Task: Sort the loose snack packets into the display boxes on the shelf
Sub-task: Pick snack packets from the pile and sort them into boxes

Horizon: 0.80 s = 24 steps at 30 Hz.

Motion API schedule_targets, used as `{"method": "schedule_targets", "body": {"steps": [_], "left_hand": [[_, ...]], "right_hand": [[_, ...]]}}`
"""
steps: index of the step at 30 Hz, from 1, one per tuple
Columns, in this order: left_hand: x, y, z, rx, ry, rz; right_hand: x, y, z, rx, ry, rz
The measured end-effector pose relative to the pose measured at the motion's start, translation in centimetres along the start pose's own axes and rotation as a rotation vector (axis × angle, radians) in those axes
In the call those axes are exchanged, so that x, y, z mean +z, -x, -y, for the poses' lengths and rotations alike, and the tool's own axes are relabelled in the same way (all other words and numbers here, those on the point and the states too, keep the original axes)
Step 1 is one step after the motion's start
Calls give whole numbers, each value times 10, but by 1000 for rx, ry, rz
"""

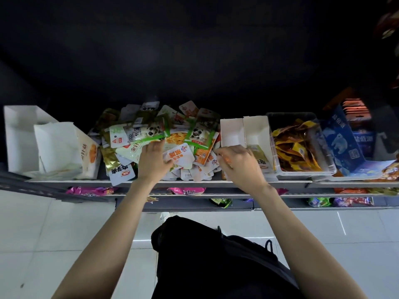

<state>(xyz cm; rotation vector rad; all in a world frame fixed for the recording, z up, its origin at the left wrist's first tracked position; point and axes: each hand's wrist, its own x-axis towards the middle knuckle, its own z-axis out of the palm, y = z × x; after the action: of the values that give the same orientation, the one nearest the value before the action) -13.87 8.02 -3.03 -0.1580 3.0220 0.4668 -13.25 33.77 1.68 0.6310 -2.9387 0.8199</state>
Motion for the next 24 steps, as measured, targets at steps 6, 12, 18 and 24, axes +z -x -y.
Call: {"method": "schedule_targets", "body": {"steps": [6,12,18,24], "left_hand": [[-1,-7,17,17,-33,178],[-45,-4,8,92,391,285],[-73,-1,-64,492,405,-141],[-12,-5,-149,567,548,-234]], "right_hand": [[54,-49,43,146,3,309],[49,-60,53,273,-253,314],[-31,-14,26,41,-219,-106],[-61,32,-10,61,101,-427]]}}
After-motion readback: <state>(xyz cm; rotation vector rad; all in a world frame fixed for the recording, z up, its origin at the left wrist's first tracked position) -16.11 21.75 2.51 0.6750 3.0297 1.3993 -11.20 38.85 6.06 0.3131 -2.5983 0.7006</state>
